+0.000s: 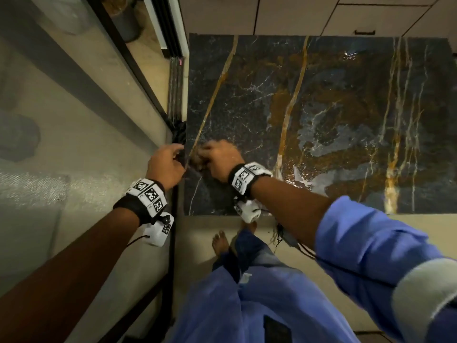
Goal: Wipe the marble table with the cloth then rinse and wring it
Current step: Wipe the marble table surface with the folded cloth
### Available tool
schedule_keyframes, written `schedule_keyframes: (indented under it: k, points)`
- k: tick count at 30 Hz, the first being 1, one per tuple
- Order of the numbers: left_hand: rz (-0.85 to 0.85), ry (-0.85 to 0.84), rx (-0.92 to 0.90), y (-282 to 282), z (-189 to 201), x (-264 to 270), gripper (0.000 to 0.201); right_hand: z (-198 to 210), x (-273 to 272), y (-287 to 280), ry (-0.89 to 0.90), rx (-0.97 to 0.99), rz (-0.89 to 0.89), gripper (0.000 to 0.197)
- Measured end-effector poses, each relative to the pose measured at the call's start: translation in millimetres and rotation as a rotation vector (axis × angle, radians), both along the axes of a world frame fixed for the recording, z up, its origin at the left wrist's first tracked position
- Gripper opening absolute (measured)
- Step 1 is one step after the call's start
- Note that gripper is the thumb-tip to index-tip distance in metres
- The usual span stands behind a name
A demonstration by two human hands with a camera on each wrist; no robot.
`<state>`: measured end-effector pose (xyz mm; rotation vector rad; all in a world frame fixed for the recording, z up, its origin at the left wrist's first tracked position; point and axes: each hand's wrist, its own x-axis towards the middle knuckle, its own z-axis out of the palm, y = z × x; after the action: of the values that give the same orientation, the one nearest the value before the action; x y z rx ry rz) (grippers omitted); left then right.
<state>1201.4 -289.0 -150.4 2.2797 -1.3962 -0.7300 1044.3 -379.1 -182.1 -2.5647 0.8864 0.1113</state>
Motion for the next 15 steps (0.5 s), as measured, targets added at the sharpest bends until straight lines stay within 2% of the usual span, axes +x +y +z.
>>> schedule_keyframes:
  k: [4, 6, 9, 11, 15]
  points:
    - [0.013, -0.015, -0.057, 12, 0, 6, 0.041, -19, -1, 62, -0.109, -0.057, 0.447, 0.045]
    - [-0.018, -0.011, -0.024, 15, -4, 3, 0.04, -21, -19, 78, -0.078, -0.06, 0.576, 0.043]
    - [-0.033, 0.011, 0.014, 16, -10, -3, 0.041, -16, -46, 68, -0.1, -0.066, 0.679, 0.046]
    - [-0.018, 0.027, 0.013, 17, -11, -8, 0.04, -12, -54, 42, -0.054, -0.05, 0.626, 0.046]
    - [-0.012, 0.056, 0.024, 16, -9, -9, 0.044, -2, -23, -1, -0.005, -0.072, 0.289, 0.053]
